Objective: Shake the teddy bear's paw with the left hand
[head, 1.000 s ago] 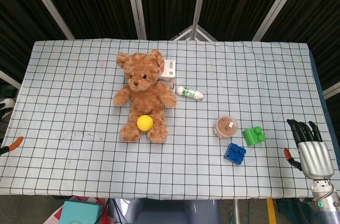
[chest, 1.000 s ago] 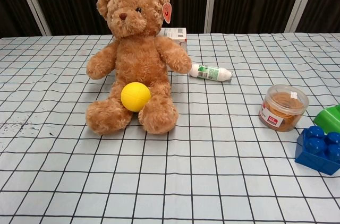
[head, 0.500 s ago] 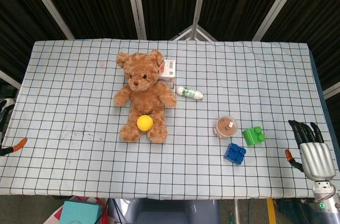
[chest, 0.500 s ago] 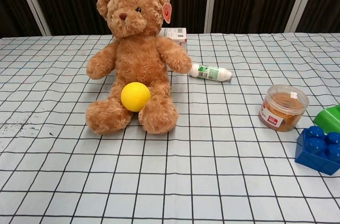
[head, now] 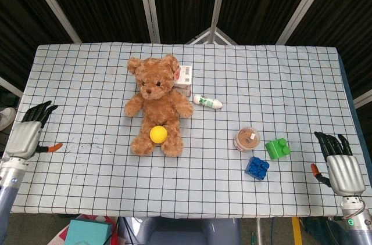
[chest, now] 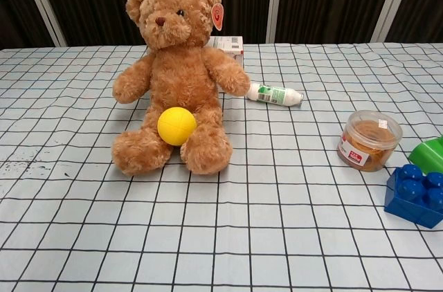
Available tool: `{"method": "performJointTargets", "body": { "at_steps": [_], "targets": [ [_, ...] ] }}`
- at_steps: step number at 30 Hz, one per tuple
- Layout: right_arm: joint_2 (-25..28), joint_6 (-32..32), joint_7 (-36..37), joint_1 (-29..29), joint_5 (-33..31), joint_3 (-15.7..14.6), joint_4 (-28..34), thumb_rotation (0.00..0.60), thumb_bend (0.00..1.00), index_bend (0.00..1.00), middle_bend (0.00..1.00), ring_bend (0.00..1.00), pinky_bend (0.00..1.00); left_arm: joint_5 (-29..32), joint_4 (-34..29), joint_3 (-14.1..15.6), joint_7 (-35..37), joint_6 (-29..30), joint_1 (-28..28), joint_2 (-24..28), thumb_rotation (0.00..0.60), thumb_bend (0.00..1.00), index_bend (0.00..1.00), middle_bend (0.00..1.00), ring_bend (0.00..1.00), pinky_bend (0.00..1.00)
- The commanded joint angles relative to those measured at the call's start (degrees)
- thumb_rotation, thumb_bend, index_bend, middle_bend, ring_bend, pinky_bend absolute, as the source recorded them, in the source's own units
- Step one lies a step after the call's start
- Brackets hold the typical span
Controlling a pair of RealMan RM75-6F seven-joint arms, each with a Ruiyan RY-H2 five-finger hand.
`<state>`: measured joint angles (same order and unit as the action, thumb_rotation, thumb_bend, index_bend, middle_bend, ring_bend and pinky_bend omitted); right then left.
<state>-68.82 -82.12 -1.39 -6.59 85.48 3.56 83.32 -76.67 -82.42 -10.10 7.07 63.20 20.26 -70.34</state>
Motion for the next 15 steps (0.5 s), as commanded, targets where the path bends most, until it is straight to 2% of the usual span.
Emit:
{"method": "performJointTargets", "body": {
  "at_steps": [1, 6, 12, 15],
  "targets": [
    [-0.2, 0.7, 0.3, -0.2, -0.6, 0.1, -0.6, 0.600, 0.37, 0.01, 0.14, 0.13, 0.06, 2.9, 4.0, -3.4, 6.1, -6.2, 5.7, -4.6, 0.600, 0.17, 0.09, 0.02, 0.00, 0.06],
    [-0.5, 1.9, 0.8, -0.6, -1.4, 0.2, -1.7, 0.600, 0.37, 0.01, 0.14, 0.13, 0.06, 3.3, 8.3, -4.9, 12.8, -10.4, 9.7, -9.6, 0.600, 0.13, 0.09, 0.02, 0.00, 0.06],
    [-0.8, 2.3, 1.0, -0.8, -1.4, 0.3, -2.0, 0.600, 0.37, 0.01, 0.14, 0.13, 0.06, 4.7, 5.8, -7.0, 27.5, -18.4, 12.7, -10.3, 0.600, 0.12, 0.09, 0.03, 0.00, 0.06],
    [-0.8, 2.4, 1.2, -0.9, -1.2, 0.1, -2.1, 0.600, 0.37, 0.01, 0.14, 0.13, 0.06, 3.9, 5.8, -7.2, 31.8, -20.5, 13.8, -10.3, 0.600, 0.12, 0.09, 0.04, 0.00, 0.06]
  ]
}}
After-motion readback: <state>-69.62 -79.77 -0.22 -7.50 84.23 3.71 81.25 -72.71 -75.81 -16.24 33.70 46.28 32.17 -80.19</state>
